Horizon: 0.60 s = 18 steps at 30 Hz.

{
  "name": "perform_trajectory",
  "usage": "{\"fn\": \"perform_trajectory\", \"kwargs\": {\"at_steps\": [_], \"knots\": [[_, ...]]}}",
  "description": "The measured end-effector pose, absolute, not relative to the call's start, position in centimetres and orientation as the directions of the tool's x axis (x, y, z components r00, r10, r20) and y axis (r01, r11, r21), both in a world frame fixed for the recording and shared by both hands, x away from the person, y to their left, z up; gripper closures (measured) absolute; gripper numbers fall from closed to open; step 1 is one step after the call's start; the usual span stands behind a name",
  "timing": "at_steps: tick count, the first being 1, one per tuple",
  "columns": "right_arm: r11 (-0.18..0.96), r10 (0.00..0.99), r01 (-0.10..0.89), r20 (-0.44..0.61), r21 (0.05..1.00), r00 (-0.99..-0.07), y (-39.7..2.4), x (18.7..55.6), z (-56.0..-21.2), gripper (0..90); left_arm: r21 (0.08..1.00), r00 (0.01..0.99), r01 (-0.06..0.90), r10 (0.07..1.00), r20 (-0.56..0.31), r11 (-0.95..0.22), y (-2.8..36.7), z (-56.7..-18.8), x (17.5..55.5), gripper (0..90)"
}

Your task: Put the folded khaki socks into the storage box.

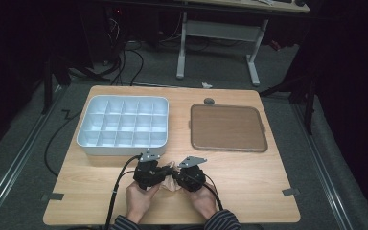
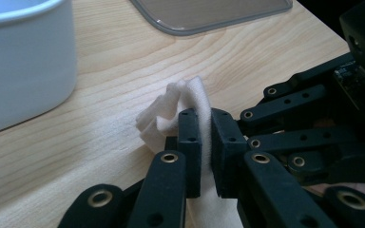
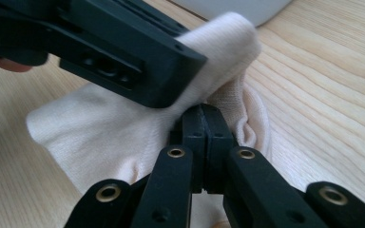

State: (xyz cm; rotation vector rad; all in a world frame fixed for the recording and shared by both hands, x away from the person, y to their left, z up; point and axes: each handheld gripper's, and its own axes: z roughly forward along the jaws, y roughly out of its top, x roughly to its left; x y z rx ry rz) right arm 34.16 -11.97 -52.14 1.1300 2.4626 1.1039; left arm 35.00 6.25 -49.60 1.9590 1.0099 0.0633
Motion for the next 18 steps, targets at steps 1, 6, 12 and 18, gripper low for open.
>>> {"fn": "perform_trajectory", "kwargs": {"at_steps": [1, 6, 12, 18], "knots": [[0.419, 0.723, 0.568, 0.117, 0.709, -0.681, -11.9, 34.2, -52.1, 89.9, 0.737, 0.664, 0.625, 0.671, -0.33, -0.257, 6.3, -49.6, 35.1, 83.8], [0.422, 0.715, 0.565, 0.122, 0.709, -0.688, -11.7, 34.2, -52.1, 89.2, 0.724, 0.651, 0.634, 0.693, -0.311, -0.271, 6.3, -49.5, 35.1, 84.1], [0.426, 0.717, 0.553, 0.106, 0.716, -0.689, -12.0, 33.7, -51.7, 83.2, 0.706, 0.641, 0.649, 0.704, -0.307, -0.283, 6.2, -49.2, 35.1, 84.6], [0.396, 0.742, 0.539, 0.087, 0.743, -0.665, -13.6, 32.8, -50.7, 77.9, 0.699, 0.639, 0.65, 0.712, -0.29, -0.298, 5.9, -49.3, 35.1, 84.6]]}}
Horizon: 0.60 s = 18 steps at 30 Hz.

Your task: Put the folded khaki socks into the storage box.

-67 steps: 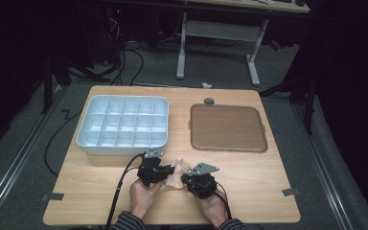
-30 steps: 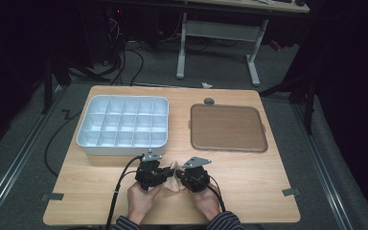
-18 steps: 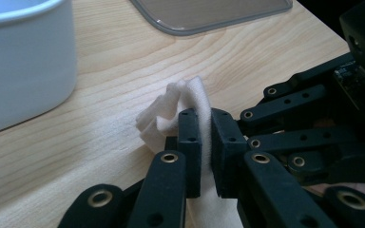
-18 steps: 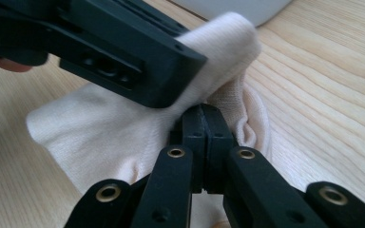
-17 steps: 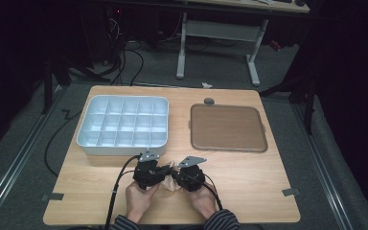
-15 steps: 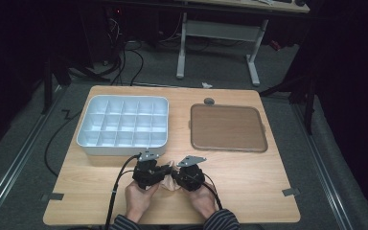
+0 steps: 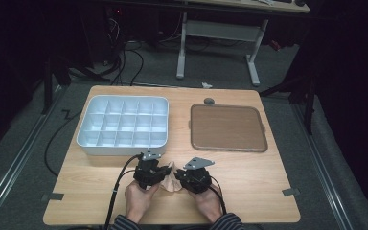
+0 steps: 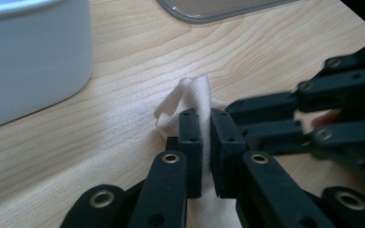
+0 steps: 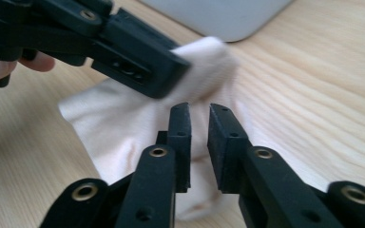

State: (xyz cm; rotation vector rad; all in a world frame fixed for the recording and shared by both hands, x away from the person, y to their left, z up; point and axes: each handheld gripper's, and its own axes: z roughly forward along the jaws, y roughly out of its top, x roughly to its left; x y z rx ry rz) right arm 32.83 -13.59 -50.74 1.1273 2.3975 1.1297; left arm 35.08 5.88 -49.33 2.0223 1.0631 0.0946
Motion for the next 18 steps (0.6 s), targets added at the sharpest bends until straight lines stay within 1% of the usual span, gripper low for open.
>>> {"fn": "perform_trajectory", "kwargs": {"at_steps": [5, 9, 18], "knots": [[0.328, 0.797, 0.564, 0.099, 0.758, -0.596, -15.9, 32.5, -50.5, 69.6, 0.702, 0.635, 0.646, 0.721, -0.277, -0.299, 5.8, -49.3, 34.9, 84.5], [0.308, 0.811, 0.581, 0.112, 0.753, -0.575, -16.8, 32.5, -51.0, 65.8, 0.701, 0.629, 0.649, 0.727, -0.277, -0.294, 5.7, -49.2, 35.0, 84.5], [0.29, 0.808, 0.599, 0.145, 0.746, -0.571, -16.8, 32.3, -51.9, 64.4, 0.701, 0.62, 0.652, 0.736, -0.273, -0.29, 5.5, -49.2, 34.8, 84.5]]}}
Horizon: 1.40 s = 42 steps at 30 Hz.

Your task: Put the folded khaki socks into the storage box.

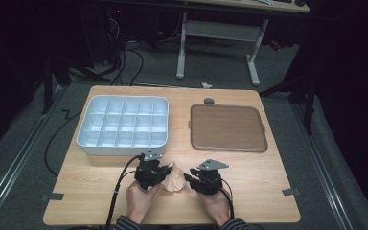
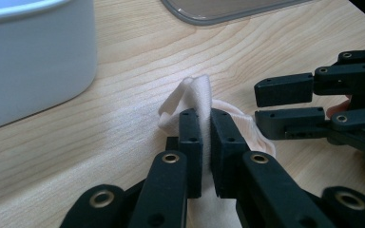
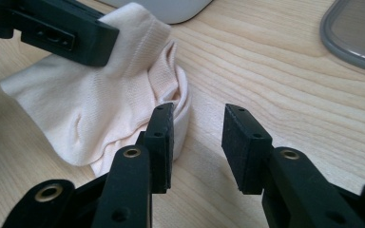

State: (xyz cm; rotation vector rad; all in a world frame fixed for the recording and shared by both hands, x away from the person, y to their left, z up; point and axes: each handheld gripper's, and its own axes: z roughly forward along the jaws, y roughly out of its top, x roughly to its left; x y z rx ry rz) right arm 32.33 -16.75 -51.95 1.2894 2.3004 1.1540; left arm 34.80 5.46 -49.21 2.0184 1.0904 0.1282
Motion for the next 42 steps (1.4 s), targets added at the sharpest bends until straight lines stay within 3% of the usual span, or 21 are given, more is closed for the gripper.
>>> {"fn": "perform_trajectory", "kwargs": {"at_steps": [11, 22, 32, 42], "knots": [[0.303, 0.792, 0.591, 0.147, 0.748, -0.592, -16.2, 32.0, -51.8, 65.3, 0.7, 0.62, 0.652, 0.737, -0.271, -0.291, 5.4, -49.1, 34.8, 84.5], [0.364, 0.775, 0.584, 0.112, 0.726, -0.622, -15.1, 32.6, -52.5, 80.7, 0.711, 0.658, 0.625, 0.708, -0.258, -0.322, 4.3, -48.6, 34.7, 84.2], [0.366, 0.772, 0.583, 0.112, 0.726, -0.625, -15.1, 32.8, -52.7, 81.8, 0.706, 0.676, 0.629, 0.678, -0.289, -0.327, 3.6, -48.6, 35.1, 83.5], [0.37, 0.764, 0.576, 0.114, 0.728, -0.635, -14.8, 33.0, -52.7, 82.0, 0.696, 0.689, 0.61, 0.687, -0.232, -0.377, 2.5, -48.6, 35.5, 83.4]]}}
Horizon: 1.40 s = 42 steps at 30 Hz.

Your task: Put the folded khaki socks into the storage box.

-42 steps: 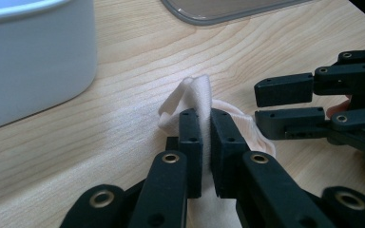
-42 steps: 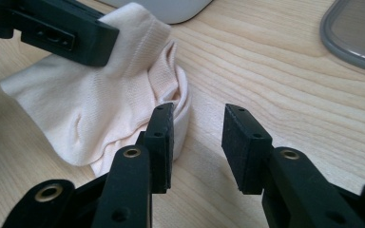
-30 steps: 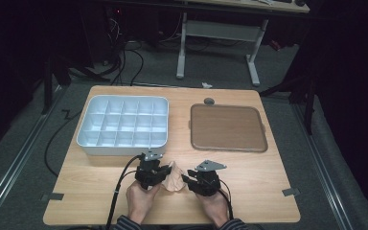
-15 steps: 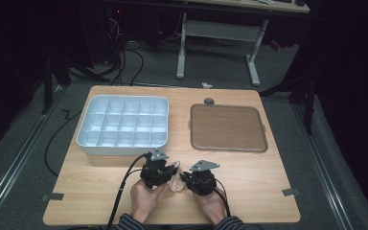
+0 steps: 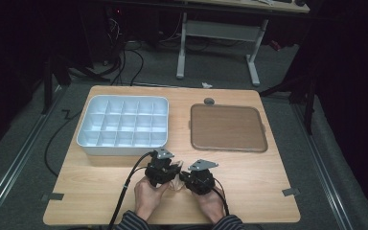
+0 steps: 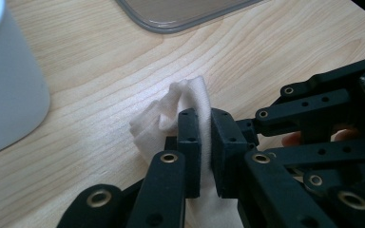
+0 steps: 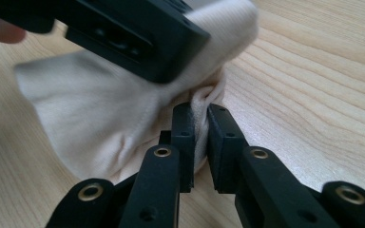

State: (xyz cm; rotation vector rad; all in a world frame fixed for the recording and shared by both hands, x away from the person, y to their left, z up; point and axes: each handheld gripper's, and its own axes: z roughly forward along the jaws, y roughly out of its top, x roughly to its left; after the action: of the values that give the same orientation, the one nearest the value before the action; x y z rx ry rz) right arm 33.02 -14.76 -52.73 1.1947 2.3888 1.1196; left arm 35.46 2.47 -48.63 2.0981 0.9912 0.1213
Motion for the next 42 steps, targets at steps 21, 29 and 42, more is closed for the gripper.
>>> {"fn": "perform_trajectory", "kwargs": {"at_steps": [21, 29, 42], "knots": [[0.368, 0.732, 0.538, 0.122, 0.758, -0.671, -16.6, 30.2, -50.9, 72.3, 0.691, 0.7, 0.606, 0.677, -0.229, -0.394, 1.1, -50.4, 35.7, 80.9], [0.388, 0.709, 0.531, 0.124, 0.754, -0.694, -15.5, 29.6, -50.9, 65.5, 0.691, 0.701, 0.608, 0.673, -0.234, -0.392, 1.1, -50.5, 35.8, 80.8], [0.415, 0.718, 0.542, 0.103, 0.73, -0.688, -15.2, 29.9, -52.4, 86.3, 0.727, 0.715, 0.587, 0.649, -0.259, -0.357, 2.1, -49.6, 35.0, 66.2]]}}
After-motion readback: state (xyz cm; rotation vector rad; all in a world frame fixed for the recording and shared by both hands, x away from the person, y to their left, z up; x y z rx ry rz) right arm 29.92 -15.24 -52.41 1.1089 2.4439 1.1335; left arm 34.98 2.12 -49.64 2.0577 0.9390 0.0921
